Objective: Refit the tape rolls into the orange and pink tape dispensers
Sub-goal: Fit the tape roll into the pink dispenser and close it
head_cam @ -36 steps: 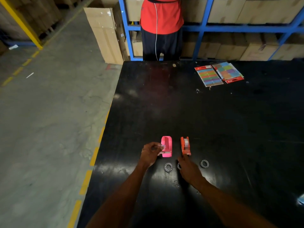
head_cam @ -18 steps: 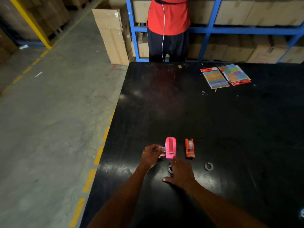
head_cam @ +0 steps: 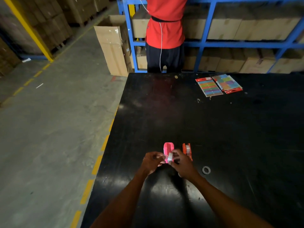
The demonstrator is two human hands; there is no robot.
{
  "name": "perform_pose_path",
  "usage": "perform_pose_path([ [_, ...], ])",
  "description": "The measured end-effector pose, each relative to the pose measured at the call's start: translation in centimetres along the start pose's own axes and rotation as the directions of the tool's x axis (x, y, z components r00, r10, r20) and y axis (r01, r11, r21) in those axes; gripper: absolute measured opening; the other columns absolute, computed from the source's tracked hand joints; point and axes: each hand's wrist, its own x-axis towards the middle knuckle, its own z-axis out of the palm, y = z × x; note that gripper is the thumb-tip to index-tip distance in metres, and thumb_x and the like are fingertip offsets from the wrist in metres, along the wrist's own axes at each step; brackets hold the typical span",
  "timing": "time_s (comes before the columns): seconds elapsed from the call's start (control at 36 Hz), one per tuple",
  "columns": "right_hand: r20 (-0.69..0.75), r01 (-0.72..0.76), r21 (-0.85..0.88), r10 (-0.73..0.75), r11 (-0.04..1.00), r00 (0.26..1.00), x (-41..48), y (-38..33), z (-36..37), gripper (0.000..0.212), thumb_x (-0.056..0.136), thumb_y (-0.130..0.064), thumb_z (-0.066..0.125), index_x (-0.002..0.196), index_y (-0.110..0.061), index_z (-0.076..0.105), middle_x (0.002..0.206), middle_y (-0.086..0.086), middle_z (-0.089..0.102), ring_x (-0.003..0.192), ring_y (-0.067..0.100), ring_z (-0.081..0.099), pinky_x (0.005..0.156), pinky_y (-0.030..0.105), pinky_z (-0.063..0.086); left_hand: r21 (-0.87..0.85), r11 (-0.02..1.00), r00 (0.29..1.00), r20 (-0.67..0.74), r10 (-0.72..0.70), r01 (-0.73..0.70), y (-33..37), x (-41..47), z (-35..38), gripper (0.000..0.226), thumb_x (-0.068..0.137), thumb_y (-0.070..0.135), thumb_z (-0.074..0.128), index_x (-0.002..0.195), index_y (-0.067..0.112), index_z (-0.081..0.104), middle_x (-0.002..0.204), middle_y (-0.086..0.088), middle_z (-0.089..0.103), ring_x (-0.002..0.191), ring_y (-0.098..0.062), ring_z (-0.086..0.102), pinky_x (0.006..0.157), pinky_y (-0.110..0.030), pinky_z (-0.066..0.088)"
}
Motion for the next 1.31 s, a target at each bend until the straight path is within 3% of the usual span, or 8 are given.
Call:
perform_pose_path([
  [0.08, 0.017, 0.012, 0.02, -0.013, 1.0, 1.0, 0.1, 0.4, -0.3, 0.043, 0.081, -0.024, 0.075, 0.118, -0.033, 0.054, 0.118, -0.008, 0.064, 0.106, 0.008, 0.064, 0.09, 0.035, 0.056, 0.012, 1.0, 0.999, 0.044, 0.011, -0.011, 0.3, -0.5, 0.4, 0.006, 0.091, 0.013, 0.065, 0.092, 0.012, 0.071, 0.081, -0.006, 0.074, 0.071, -0.013, 0.071, 0.069, -0.024, 0.057],
  [0.14, 0.026, 0.038, 0.026, -0.039, 0.999, 0.999, 0.1, 0.7, -0.5, 0.04, 0.08, -0.031, 0.074, 0.113, -0.04, 0.054, 0.116, -0.011, 0.065, 0.104, 0.006, 0.065, 0.089, 0.039, 0.058, 0.015, 1.0, 0.999, 0.045, 0.012, -0.013, 0.4, -0.7, 0.5, 0.01, 0.092, 0.013, 0.064, 0.097, 0.008, 0.071, 0.085, -0.01, 0.073, 0.072, -0.013, 0.072, 0.069, -0.023, 0.057],
  [0.28, 0.037, 0.056, 0.045, -0.058, 0.997, 0.998, -0.5, 0.0, -1.1, 0.039, 0.078, -0.031, 0.077, 0.112, -0.035, 0.057, 0.114, -0.014, 0.066, 0.101, 0.004, 0.066, 0.089, 0.035, 0.058, -0.015, 0.999, 0.998, 0.046, 0.031, -0.03, 0.4, -1.3, 0.4, 0.006, 0.091, 0.012, 0.065, 0.093, 0.012, 0.071, 0.087, -0.012, 0.073, 0.073, -0.013, 0.072, 0.07, -0.023, 0.057],
  [0.39, 0.048, 0.071, 0.031, -0.072, 0.997, 0.996, -0.8, -0.4, -1.5, 0.039, 0.078, -0.029, 0.077, 0.112, -0.032, 0.059, 0.113, -0.012, 0.067, 0.1, 0.003, 0.066, 0.089, 0.032, 0.057, -0.093, 0.996, 0.999, 0.047, -0.004, 0.009, 0.6, -1.8, 0.6, 0.017, 0.091, 0.013, 0.066, 0.103, 0.002, 0.069, 0.085, -0.009, 0.072, 0.073, -0.013, 0.07, 0.065, -0.02, 0.056],
  [0.5, 0.063, 0.071, -0.012, -0.07, 0.997, 0.996, -1.0, -0.9, -1.7, 0.041, 0.079, -0.023, 0.078, 0.115, -0.027, 0.06, 0.116, -0.008, 0.067, 0.101, 0.002, 0.064, 0.083, 0.02, 0.054, -0.08, 0.996, 0.997, 0.072, -0.026, 0.032, 0.6, -2.0, 0.4, 0.014, 0.091, 0.01, 0.065, 0.102, 0.002, 0.069, 0.09, -0.014, 0.072, 0.077, -0.017, 0.071, 0.07, -0.022, 0.058],
  [0.67, 0.132, 0.078, -0.036, -0.072, 0.996, 0.989, -1.0, -1.1, -1.7, 0.036, 0.079, -0.026, 0.076, 0.11, -0.032, 0.061, 0.112, -0.009, 0.068, 0.102, 0.003, 0.065, 0.091, 0.034, 0.056, -0.045, 0.999, 0.994, 0.11, -0.016, 0.021, 0.9, -2.2, -0.1, 0.017, 0.085, -0.007, 0.064, 0.09, 0.007, 0.069, 0.082, -0.014, 0.071, 0.066, -0.012, 0.072, 0.07, -0.02, 0.06],
  [0.86, 0.132, 0.082, -0.034, -0.077, 0.996, 0.988, -1.3, -1.8, -1.7, 0.036, 0.079, -0.033, 0.074, 0.113, -0.031, 0.062, 0.113, -0.009, 0.07, 0.102, 0.001, 0.065, 0.092, 0.032, 0.055, -0.104, 0.992, 0.99, 0.13, -0.054, 0.068, 0.6, -2.5, -0.8, 0.02, 0.086, 0.004, 0.069, 0.106, 0.002, 0.07, 0.095, -0.014, 0.074, 0.088, -0.02, 0.073, 0.076, -0.024, 0.06],
  [1.31, 0.177, 0.063, -0.001, -0.062, 0.998, 0.982, -1.5, -1.9, -1.4, 0.041, 0.078, -0.039, 0.072, 0.117, -0.034, 0.06, 0.117, -0.008, 0.068, 0.106, 0.003, 0.064, 0.095, 0.032, 0.053, -0.161, 0.975, 0.967, 0.23, -0.113, 0.153, 0.5, -2.3, -1.5, 0.021, 0.085, 0.011, 0.072, 0.105, 0.006, 0.072, 0.104, -0.016, 0.073, 0.094, -0.021, 0.07, 0.081, -0.025, 0.058],
])
